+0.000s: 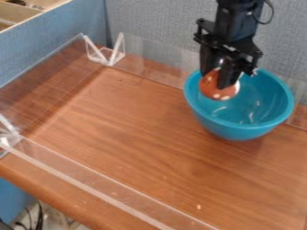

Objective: Put the mushroom in the blue bowl

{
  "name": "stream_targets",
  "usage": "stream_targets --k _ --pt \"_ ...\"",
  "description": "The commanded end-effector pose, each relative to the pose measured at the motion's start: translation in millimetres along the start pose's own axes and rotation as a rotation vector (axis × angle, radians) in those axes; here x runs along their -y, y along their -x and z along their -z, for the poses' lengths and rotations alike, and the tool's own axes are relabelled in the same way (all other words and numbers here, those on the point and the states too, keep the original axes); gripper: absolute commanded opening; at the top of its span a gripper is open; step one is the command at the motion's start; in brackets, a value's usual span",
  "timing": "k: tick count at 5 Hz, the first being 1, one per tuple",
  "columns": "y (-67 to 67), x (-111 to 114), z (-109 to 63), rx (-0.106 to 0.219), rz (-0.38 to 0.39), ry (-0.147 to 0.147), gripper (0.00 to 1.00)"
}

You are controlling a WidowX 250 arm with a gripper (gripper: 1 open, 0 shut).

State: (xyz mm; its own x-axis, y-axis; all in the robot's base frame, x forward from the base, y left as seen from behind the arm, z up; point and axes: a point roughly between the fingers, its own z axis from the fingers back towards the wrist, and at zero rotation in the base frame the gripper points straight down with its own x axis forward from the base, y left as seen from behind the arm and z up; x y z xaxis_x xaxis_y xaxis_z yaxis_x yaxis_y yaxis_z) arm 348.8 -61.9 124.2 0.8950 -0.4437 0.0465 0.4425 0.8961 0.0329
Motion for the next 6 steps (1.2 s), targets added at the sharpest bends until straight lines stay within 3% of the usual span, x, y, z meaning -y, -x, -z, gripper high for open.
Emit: stream_targets --k 1,6 --pt "-7.9 -5.4 -18.8 0.065 -0.005 -0.016 0.0" --pt "-8.3 -11.1 -17.2 0.065 -0.024 -0.005 0.0"
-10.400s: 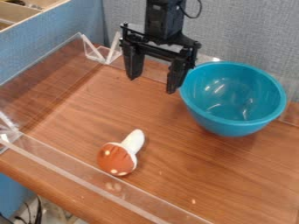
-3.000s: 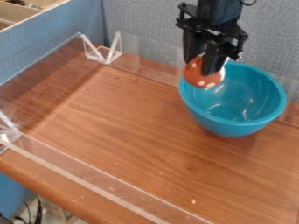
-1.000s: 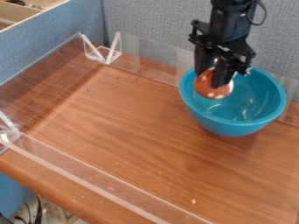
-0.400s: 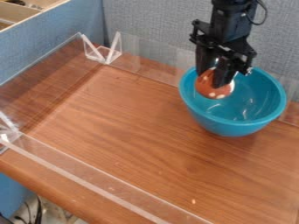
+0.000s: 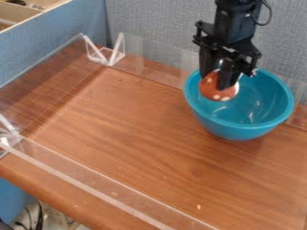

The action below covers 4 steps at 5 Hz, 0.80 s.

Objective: Put the mushroom in the blue bowl

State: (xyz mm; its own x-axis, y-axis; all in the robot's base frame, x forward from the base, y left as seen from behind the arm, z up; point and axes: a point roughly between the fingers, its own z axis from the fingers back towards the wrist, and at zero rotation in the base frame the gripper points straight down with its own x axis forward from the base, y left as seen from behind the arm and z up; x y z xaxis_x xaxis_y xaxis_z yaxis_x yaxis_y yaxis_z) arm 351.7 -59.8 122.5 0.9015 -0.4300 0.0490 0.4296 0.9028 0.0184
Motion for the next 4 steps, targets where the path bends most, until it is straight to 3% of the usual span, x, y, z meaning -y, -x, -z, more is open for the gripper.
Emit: stream_targets --k 1,4 --pt "-7.1 -8.6 -18.8 0.063 -0.012 -0.017 0.0" --pt "-8.0 -11.3 -14.8 0.057 -0.019 -0.013 0.0"
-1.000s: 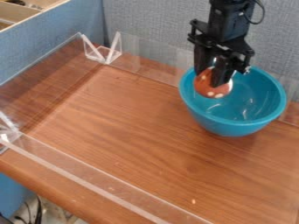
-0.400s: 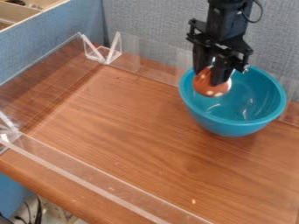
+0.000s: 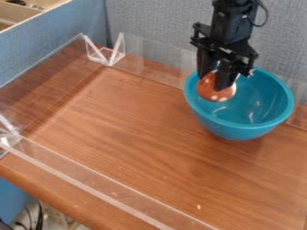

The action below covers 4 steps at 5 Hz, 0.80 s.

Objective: Put the mushroom in the blue bowl

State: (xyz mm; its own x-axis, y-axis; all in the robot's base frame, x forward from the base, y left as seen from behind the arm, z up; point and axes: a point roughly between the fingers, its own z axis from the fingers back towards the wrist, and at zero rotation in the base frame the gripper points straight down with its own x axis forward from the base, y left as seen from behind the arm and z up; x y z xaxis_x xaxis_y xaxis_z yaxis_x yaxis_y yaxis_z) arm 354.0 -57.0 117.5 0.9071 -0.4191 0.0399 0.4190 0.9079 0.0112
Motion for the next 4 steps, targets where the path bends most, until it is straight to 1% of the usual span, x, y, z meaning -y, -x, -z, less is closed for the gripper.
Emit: stream_targets --k 1,4 --pt "-7.4 -8.4 -18.9 0.064 -0.01 -0.018 0.0" --pt "-8.0 -10.7 -16.2 0.059 -0.018 -0.015 0.0"
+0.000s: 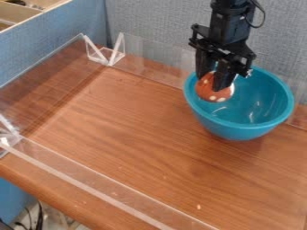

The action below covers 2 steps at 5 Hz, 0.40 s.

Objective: Put the mushroom in the blue bowl

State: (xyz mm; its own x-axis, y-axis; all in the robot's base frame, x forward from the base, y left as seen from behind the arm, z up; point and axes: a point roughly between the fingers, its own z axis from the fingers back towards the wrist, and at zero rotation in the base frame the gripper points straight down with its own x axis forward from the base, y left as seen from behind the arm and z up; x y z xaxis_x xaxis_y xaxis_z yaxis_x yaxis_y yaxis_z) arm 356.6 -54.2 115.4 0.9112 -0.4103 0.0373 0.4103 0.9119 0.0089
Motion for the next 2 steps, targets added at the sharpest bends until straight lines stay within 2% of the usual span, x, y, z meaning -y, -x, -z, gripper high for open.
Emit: stream_targets --k 1,2 --pt "-7.1 -8.2 -18.8 0.063 -0.013 -0.015 0.0" --pt "-7.2 -9.4 -19.1 0.065 -0.018 -0.013 0.0"
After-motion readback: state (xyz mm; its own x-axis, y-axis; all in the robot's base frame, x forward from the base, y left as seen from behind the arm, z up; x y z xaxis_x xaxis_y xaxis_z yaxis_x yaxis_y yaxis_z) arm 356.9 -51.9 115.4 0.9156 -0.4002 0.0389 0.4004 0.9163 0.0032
